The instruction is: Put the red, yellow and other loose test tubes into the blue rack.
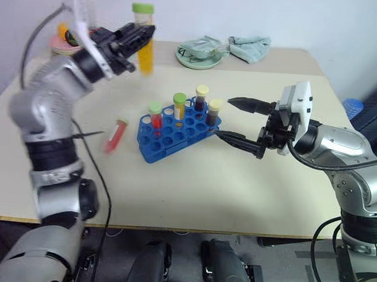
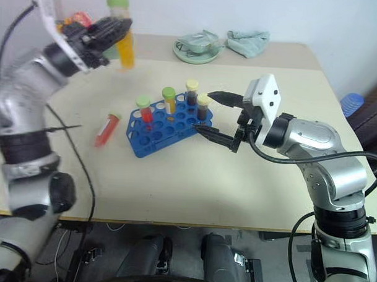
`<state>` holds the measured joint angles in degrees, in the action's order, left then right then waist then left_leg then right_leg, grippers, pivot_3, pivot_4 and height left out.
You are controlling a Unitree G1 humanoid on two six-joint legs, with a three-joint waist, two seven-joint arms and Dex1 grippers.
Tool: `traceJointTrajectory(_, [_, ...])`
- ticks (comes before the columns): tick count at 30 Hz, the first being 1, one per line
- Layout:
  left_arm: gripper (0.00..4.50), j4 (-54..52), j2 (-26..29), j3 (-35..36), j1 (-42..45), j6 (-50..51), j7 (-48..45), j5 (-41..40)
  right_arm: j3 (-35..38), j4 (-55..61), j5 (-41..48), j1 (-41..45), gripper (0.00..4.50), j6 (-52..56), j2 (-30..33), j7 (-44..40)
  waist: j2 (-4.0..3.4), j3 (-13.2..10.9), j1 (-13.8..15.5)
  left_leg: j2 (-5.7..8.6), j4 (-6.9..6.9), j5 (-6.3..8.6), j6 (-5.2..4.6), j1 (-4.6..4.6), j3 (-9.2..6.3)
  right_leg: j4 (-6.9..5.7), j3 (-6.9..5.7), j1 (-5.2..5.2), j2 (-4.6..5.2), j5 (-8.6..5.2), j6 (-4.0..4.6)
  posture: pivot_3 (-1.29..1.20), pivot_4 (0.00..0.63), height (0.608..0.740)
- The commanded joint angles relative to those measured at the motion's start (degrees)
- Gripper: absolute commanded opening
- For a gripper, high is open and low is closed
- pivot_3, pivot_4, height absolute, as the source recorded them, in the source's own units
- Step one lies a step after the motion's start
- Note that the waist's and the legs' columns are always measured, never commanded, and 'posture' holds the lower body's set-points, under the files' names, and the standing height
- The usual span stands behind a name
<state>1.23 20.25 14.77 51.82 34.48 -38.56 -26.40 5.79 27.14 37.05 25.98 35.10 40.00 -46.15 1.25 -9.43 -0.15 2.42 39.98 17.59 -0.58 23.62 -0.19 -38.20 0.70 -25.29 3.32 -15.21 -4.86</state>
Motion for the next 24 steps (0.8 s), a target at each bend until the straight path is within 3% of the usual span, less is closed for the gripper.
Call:
traceJointTrajectory(1, [0.80, 3.20, -3.37, -5.77, -1.98, -14.57, -0.54, 5.59, 2.84, 4.33, 0.11, -1.89, 4.12, -0.07, 0.99, 2.25, 0.00, 0.00, -0.13, 0.00, -0.01, 0.00, 0.00, 0.00, 0.00, 0.00, 0.00, 0.00, -0.01, 0.00, 0.00, 0.00, 0.150, 0.740])
traceJointTrajectory(5, [0.80, 11.18, -6.30, -11.89, -4.87, -27.70, -7.93, 8.43, 4.86, 8.05, 0.28, -5.77, 4.12, 0.83, 1.00, 5.96, 0.00, 0.00, -0.44, 0.00, 0.02, 0.00, -0.01, 0.00, 0.02, -0.01, 0.01, 0.02, -0.01, 0.00, 0.00, 0.00, 0.150, 0.740])
traceJointTrajectory(10, [0.80, 19.38, -9.65, -15.40, -5.41, -38.84, -8.77, 12.02, 8.29, 13.66, 0.95, -11.96, 4.12, 2.01, 0.63, 10.56, 0.01, 0.00, -0.32, -0.01, 0.03, 0.01, -0.04, -0.01, 0.01, 0.03, 0.01, 0.05, -0.02, 0.00, 0.00, 0.00, 0.150, 0.740])
traceJointTrajectory(16, [0.80, 23.44, -10.73, -17.43, -8.13, -45.75, -8.72, 14.76, 11.93, 17.74, 2.97, -16.23, 4.12, 3.67, 1.03, 14.16, 0.00, 0.00, -0.45, -0.01, 0.02, 0.05, -0.12, -0.03, 0.01, 0.03, 0.01, 0.08, -0.03, 0.00, 0.00, 0.00, 0.150, 0.740])
traceJointTrajectory(24, [0.80, 23.13, -12.20, -19.86, -13.92, -47.37, -9.42, 15.49, 15.61, 18.74, 6.81, -17.27, 4.12, 5.94, 3.63, 15.19, -0.05, 0.04, -0.35, -0.01, 0.02, 0.11, -0.23, -0.12, 0.01, 0.05, 0.01, 0.20, -0.04, 0.00, -0.01, 0.00, 0.150, 0.740])
